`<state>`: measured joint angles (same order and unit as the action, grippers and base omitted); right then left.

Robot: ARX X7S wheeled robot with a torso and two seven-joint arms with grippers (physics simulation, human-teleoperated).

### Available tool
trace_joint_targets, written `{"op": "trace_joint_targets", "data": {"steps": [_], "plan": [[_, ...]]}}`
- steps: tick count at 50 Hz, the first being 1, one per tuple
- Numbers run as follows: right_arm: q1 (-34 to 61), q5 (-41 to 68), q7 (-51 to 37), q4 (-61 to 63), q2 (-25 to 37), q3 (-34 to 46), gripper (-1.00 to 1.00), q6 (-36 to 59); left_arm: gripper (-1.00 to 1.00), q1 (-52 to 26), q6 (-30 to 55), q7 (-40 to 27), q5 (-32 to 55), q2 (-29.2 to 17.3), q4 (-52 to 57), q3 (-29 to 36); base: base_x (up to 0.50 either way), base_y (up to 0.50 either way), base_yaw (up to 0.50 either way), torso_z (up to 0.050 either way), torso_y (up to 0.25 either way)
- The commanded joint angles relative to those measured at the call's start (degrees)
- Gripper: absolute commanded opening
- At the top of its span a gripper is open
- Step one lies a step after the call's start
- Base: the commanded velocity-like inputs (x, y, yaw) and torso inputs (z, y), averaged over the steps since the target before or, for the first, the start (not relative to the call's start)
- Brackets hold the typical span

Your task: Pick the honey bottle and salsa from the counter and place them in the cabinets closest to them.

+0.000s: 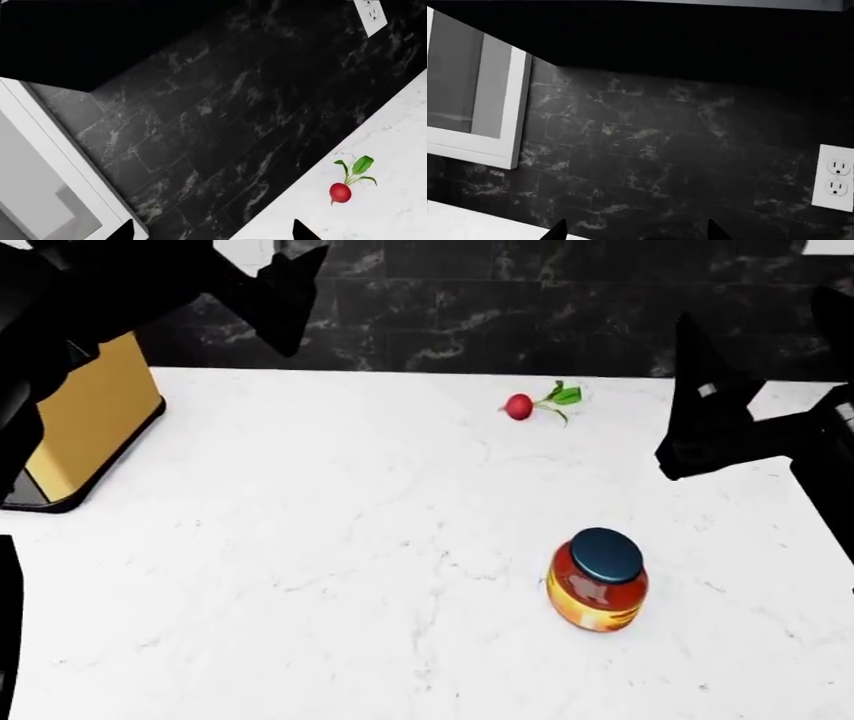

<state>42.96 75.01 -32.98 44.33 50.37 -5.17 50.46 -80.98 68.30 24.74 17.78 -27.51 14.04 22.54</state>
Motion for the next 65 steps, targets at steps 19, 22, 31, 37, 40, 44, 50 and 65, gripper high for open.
{"op": "trace_joint_targets", "data": {"steps": [19, 22, 31, 37, 40, 44, 50, 65], "plan": [[0.87, 2.73, 0.09, -1.34, 2.62, -0.07, 1.00, 1.16, 1.00, -0.26, 0.73, 0.22, 0.23, -1.22, 0.32, 1.32, 0.16, -0.07, 0.00, 0.000, 0.000], [0.25, 2.58, 0.16, -1.10, 2.78, -0.54, 1.00, 0.87, 1.00, -0.15, 0.78, 0.23, 0.27, -1.35, 0.39, 1.32, 0.04, 0.00, 0.00, 0.000, 0.007], [-0.35, 2.58, 0.43, -0.48, 3.15, -0.85, 1.00, 0.60, 1.00, 0.69, 1.66, 1.46, 1.03, -2.70, 1.73, 2.59, 0.00, 0.00, 0.00, 0.000, 0.000], [-0.25, 3.14, 0.36, -0.26, 3.43, -0.83, 1.00, 0.66, 1.00, 0.65, 2.05, 1.80, 1.31, -3.06, 2.16, 3.01, 0.00, 0.00, 0.00, 0.000, 0.000], [-0.56, 3.44, 0.50, -0.24, 3.59, -1.09, 1.00, 0.54, 1.00, 0.66, 2.06, 1.73, 1.35, -3.08, 2.20, 3.00, 0.03, 0.00, 0.00, 0.000, 0.000], [-1.10, 3.66, 0.69, -0.16, 3.87, -1.19, 1.00, 0.58, 1.00, 0.83, 2.13, 1.84, 1.53, -3.19, 2.46, 3.10, 0.14, 0.01, 0.00, 0.000, 0.000], [-2.86, 8.20, 0.86, 0.46, 5.97, -3.12, 1.00, 0.80, 1.00, 1.03, 2.02, 1.91, 1.67, -3.41, 2.50, 3.17, 0.00, 0.00, 0.00, 0.000, 0.000], [-14.93, 23.80, 8.49, 3.08, 12.65, -13.43, 1.00, 1.75, 1.00, 1.10, 1.74, 1.73, 1.76, -3.49, 2.43, 3.42, 0.00, 0.00, 0.00, 0.000, 0.000]]}}
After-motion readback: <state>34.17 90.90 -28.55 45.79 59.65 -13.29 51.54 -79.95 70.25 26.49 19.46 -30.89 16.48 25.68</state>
